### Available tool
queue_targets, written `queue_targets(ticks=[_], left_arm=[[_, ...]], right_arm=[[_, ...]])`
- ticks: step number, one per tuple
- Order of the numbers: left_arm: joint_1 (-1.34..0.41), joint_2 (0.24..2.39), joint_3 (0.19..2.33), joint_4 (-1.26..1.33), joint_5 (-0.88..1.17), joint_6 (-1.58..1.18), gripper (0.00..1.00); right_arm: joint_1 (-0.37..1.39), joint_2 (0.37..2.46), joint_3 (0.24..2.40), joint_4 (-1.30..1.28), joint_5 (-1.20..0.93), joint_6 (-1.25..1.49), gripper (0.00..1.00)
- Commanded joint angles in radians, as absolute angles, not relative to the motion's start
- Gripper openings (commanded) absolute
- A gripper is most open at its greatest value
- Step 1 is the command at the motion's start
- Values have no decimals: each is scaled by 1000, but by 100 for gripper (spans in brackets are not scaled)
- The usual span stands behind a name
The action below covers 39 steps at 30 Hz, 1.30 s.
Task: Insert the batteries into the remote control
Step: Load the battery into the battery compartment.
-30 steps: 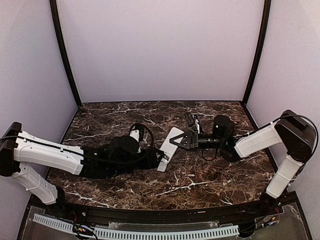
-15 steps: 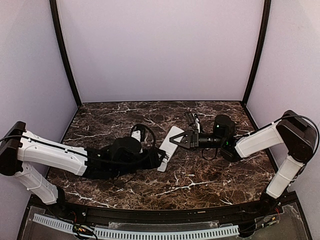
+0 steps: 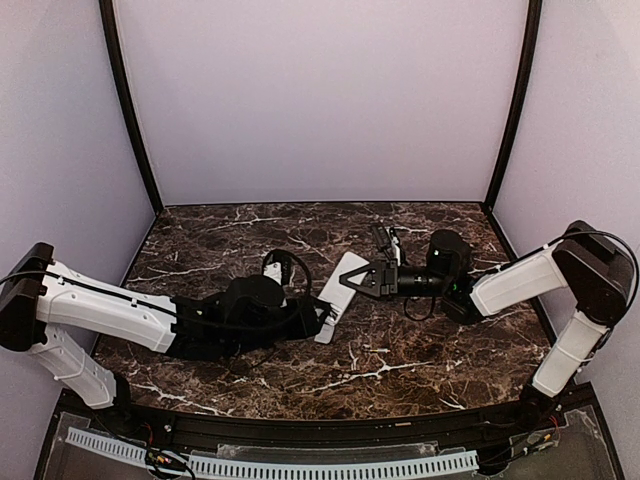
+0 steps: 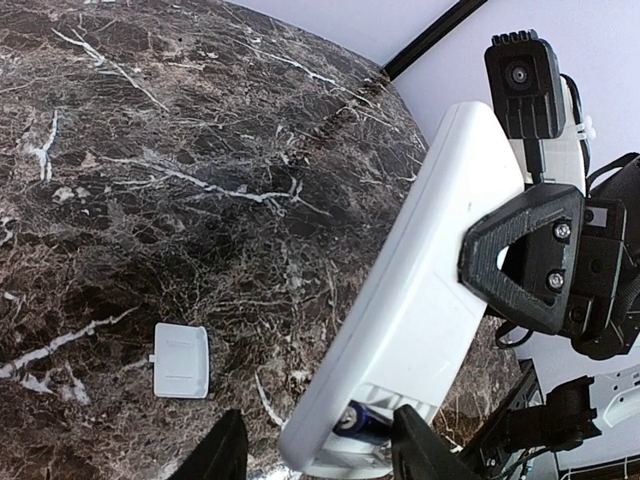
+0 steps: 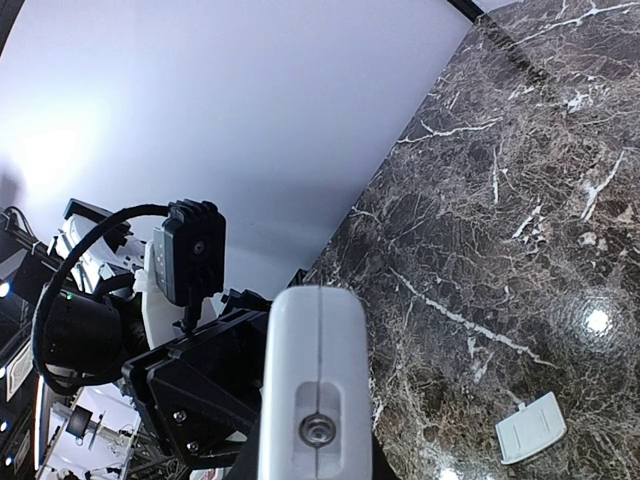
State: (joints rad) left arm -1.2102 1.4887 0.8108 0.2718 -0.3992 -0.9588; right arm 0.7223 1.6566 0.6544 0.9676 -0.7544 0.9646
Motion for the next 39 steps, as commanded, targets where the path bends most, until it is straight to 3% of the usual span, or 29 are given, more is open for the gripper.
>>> queue_targets(ticks=[1, 16, 33, 39], left_arm=[[-1212, 1488, 804, 222, -404, -981, 49], [-1212, 1536, 843, 184, -388, -1050, 52], [-1203, 1518, 796, 152, -399, -1144, 29], [-1201, 1516, 774, 226, -375, -1122, 36]], right_arm=[[735, 1620, 648, 1055, -758, 976, 0], [737, 1614, 643, 1060, -747, 971, 0], [738, 1592, 639, 1092, -740, 966, 0], [737, 1593, 633, 1091, -735, 965, 0]])
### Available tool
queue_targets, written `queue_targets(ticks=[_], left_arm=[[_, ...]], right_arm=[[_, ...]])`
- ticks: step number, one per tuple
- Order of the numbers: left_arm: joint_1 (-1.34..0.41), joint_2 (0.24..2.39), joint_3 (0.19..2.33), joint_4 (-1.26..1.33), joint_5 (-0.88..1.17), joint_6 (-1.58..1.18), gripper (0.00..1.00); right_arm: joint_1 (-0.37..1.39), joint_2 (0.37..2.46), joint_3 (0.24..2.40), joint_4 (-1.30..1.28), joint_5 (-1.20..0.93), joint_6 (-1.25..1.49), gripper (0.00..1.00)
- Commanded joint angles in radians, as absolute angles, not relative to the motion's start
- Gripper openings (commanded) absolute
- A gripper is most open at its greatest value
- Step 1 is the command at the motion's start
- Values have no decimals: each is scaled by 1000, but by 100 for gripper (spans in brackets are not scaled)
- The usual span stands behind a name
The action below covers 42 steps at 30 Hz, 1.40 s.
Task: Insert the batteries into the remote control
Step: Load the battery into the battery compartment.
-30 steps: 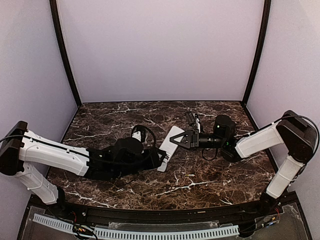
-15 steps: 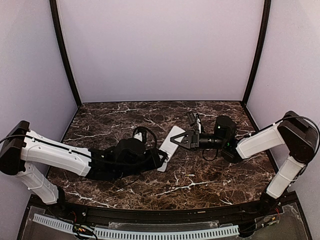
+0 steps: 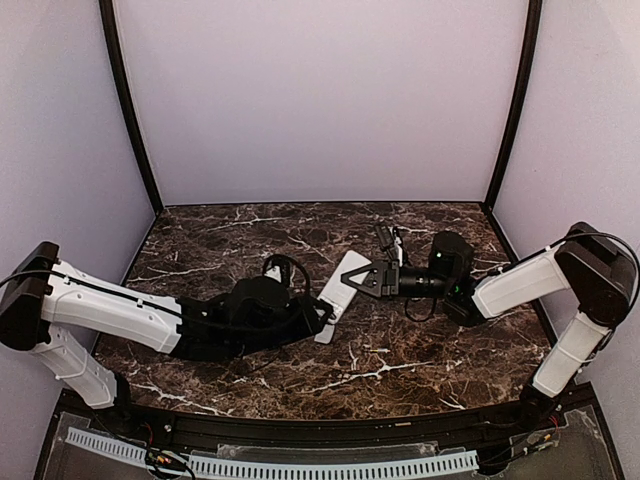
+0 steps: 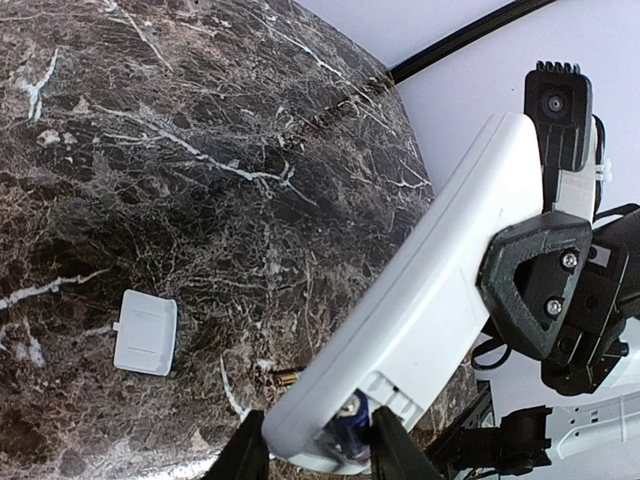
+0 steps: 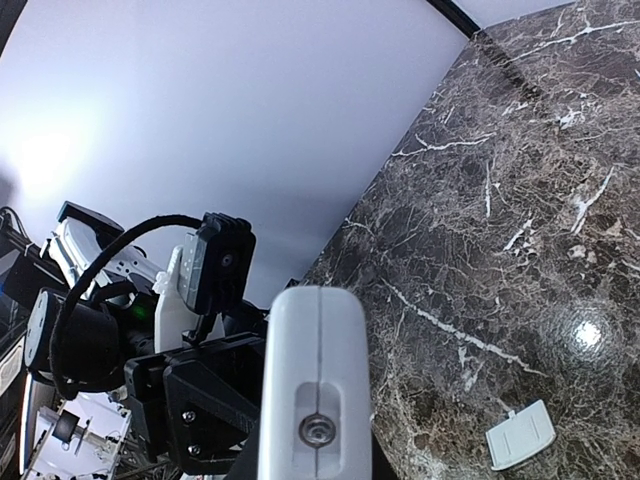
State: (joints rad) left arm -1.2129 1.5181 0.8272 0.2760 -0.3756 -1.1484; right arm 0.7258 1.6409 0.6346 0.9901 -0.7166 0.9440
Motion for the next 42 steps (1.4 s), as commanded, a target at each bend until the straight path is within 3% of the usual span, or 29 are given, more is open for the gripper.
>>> queue_targets(ticks=[1, 5, 14, 32, 42], left_arm=[[-1202, 1513, 769, 235, -376, -1116, 39], [-1201, 1470, 746, 271, -410, -1093, 50], [-1195, 1421, 754, 293, -455, -1028, 58], [-1176, 1469, 773, 335, -416, -1077, 56], [-1165, 1492, 751, 331, -366, -1145, 45]], right_arm=[[738, 1594, 633, 1085, -735, 962, 0], [738, 1600, 626, 1073, -734, 953, 0], [738, 1620, 615, 1082, -740, 953, 0], [752, 1615, 624, 1042, -724, 910, 0], [752, 1591, 625, 1037, -715, 903, 0]])
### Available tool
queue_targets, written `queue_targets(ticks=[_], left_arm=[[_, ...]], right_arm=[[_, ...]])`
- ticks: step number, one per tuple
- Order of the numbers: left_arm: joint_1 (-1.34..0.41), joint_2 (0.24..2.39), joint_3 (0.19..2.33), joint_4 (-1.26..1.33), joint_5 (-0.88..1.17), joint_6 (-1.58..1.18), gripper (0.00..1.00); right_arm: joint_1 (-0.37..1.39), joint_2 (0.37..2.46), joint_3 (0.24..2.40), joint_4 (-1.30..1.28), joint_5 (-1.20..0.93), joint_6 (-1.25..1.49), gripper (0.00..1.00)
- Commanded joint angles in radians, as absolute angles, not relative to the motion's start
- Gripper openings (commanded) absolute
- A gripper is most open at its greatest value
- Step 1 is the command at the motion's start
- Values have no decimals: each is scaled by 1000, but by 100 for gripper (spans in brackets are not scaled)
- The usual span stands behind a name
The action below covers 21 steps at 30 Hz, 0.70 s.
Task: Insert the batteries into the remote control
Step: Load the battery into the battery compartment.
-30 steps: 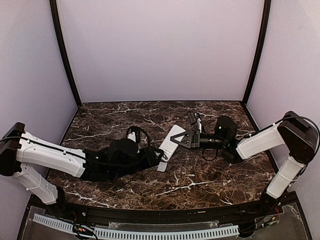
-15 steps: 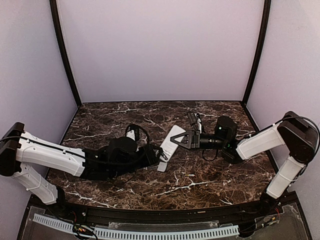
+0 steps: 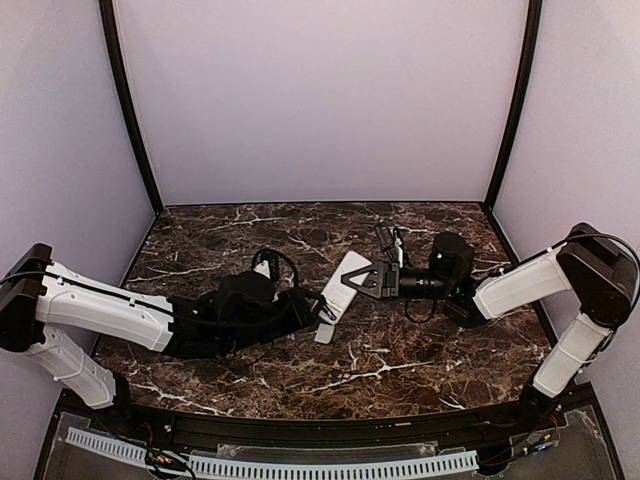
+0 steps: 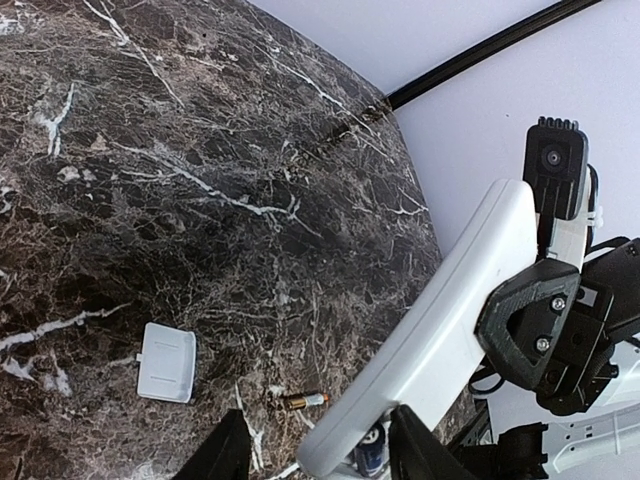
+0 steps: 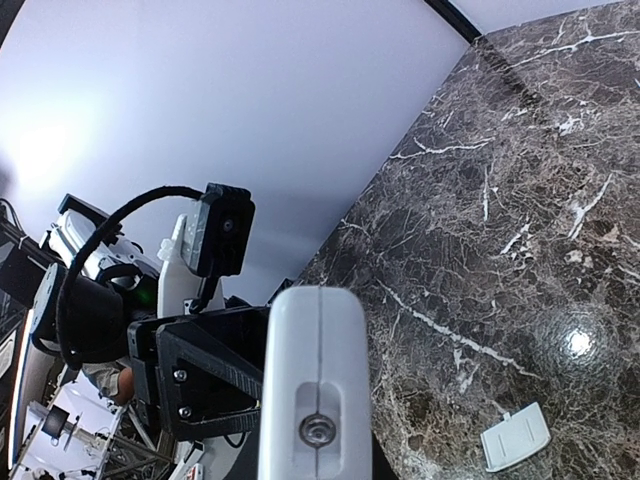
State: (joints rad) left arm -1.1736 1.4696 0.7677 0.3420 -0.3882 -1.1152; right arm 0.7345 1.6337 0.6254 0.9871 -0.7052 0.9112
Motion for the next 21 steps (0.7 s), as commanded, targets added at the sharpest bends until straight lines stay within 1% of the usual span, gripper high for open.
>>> queue_targets(ticks=[1, 12, 21], left_arm=[[-1164, 1494, 748, 334, -360, -1150, 43], [-1165, 1483, 705, 348, -368, -1175, 28], [-1164, 1478, 700, 332, -369, -1202, 23]], right_arm=[[752, 1591, 627, 1042, -716, 909, 0], [748, 1599, 626, 1117, -732, 974, 0], [747, 1594, 620, 1111, -723, 965, 0]])
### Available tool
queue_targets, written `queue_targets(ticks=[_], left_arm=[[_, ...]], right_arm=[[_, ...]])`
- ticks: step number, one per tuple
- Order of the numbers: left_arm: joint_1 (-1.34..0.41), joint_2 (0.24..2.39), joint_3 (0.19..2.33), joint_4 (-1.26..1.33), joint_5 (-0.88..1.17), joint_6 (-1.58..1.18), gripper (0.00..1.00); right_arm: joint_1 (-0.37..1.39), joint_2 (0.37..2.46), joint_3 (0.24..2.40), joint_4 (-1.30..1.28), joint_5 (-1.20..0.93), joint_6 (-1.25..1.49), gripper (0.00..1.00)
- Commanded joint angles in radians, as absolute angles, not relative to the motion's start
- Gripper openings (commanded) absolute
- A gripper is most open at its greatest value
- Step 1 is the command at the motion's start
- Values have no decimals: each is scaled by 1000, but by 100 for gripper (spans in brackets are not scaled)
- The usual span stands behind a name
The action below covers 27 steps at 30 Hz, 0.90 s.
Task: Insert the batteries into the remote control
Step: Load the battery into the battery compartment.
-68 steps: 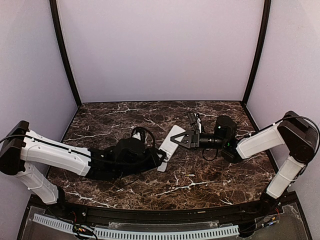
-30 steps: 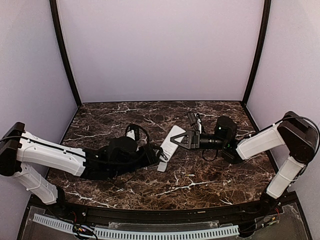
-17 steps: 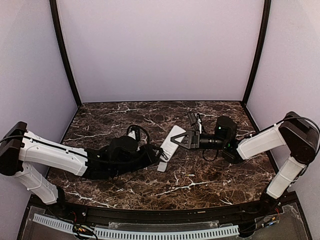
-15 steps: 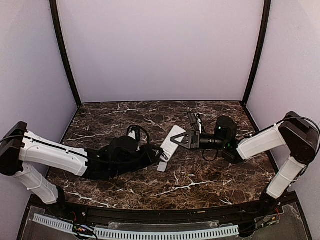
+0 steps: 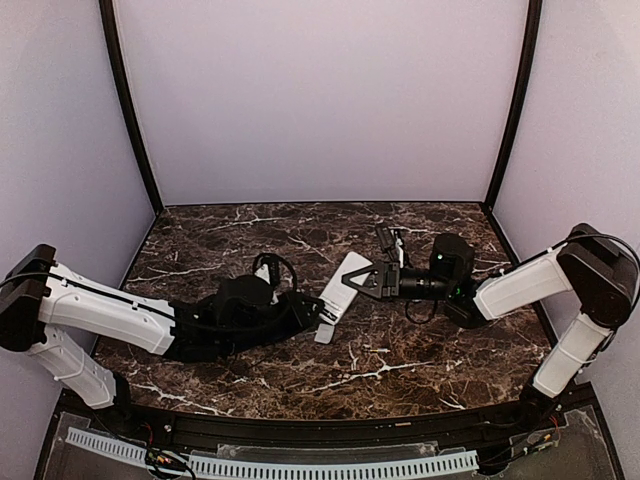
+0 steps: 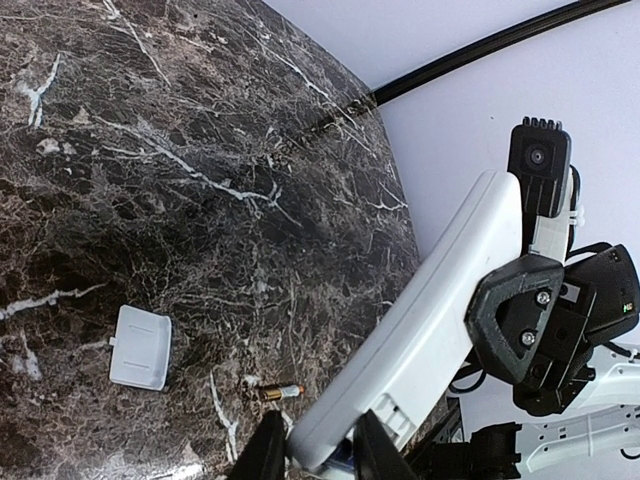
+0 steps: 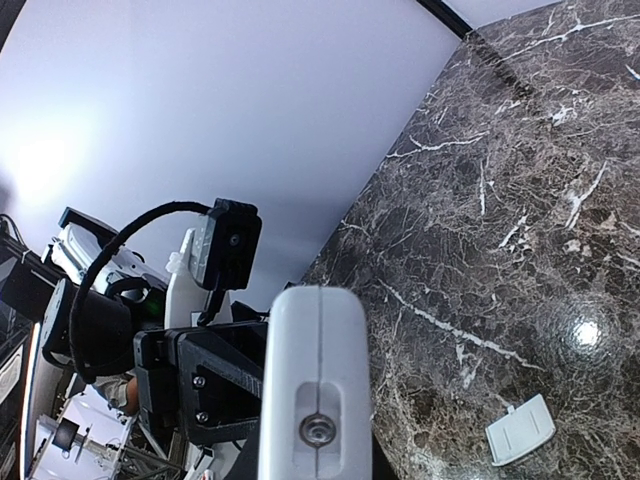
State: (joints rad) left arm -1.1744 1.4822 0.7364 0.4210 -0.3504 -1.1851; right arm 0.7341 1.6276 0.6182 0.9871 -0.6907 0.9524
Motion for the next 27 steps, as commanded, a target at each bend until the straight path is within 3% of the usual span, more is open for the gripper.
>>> queue_targets(ticks=[1, 9, 11, 14, 16, 23, 27], left_arm=[[-1164, 1478, 697, 334, -368, -1203, 23], [-1165, 1486, 687, 340, -370, -1189, 19], [-1164, 1476, 685, 360, -376, -1147, 27], [-1164, 1442, 684, 405, -382, -1054, 50], [-1164, 1411, 683, 437, -377, -975, 58], [-1147, 1302, 665, 525, -309, -765, 73], [-1124, 1259, 645, 551, -201, -672, 75]], right_arm=[[746, 1593, 619, 1112, -723, 965, 0], [740, 1585, 617, 1125, -731, 975, 0], [741, 1588, 617, 1125, -736, 977, 0], [740, 1591, 610, 1123, -739, 976, 0], [740, 1594, 604, 1121, -742, 974, 0], [739, 1603, 597, 1119, -751, 970, 0], [739, 1606, 602, 1118, -762, 969, 0]])
